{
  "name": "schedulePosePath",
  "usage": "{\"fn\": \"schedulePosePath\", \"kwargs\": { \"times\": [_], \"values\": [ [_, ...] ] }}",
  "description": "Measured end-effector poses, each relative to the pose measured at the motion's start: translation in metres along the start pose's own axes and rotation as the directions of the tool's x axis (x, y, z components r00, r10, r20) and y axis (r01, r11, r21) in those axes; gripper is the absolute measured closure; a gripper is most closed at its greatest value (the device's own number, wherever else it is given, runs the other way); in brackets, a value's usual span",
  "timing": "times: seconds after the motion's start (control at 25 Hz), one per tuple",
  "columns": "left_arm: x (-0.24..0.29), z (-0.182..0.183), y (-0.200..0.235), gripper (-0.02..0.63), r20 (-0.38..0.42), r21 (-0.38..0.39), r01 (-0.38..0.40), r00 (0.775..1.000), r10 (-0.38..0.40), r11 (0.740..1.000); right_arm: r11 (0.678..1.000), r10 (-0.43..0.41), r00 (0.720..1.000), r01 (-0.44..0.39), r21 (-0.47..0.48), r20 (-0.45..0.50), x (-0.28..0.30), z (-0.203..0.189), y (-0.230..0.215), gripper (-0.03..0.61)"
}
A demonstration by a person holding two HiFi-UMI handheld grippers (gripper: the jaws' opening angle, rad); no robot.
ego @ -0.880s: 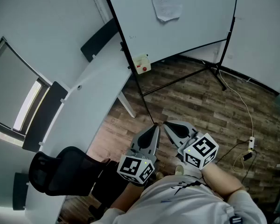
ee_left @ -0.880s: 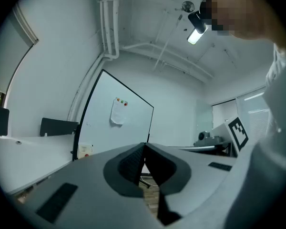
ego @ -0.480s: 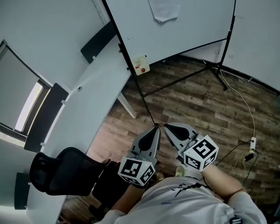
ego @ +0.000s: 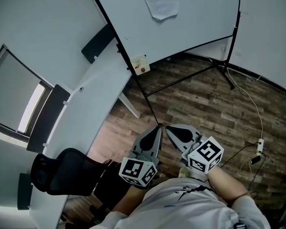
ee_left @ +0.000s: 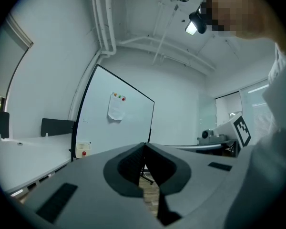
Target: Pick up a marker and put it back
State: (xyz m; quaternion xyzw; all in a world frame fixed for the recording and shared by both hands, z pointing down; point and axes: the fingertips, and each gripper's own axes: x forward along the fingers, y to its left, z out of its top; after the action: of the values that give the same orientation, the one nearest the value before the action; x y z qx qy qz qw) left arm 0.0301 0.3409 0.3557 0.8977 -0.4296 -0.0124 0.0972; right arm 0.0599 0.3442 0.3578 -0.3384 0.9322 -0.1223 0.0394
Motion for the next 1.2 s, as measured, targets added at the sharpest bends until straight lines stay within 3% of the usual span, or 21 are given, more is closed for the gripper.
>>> {"fn": "schedulePosePath", "kwargs": {
  "times": [0.28, 0.64, 1.2],
  "values": [
    [0.015, -0.005, -0.003, 0.601, -0.010, -0.004, -0.037, 0.999, 0.037, 0.999, 1.000, 0.004, 1.000, -0.004, 0.001, 0.006, -0.017, 0.001, -0.022, 0.565],
    [0.045, -0.005, 0.011, 0.601, -0.013, -0.014, -0.018, 1.000, 0.018, 1.000, 1.000, -0.009, 1.000, 0.009, 0.009, -0.005, 0.000, 0.000, -0.049, 0.565],
    [0.138, 0.022, 0.138, 0.601, 0.007, 0.012, 0.014, 1.000, -0.014, 1.000, 0.999, -0.048, 0.997, 0.047, -0.028, -0.054, 0.133, 0.023, -0.133, 0.565]
  ]
}}
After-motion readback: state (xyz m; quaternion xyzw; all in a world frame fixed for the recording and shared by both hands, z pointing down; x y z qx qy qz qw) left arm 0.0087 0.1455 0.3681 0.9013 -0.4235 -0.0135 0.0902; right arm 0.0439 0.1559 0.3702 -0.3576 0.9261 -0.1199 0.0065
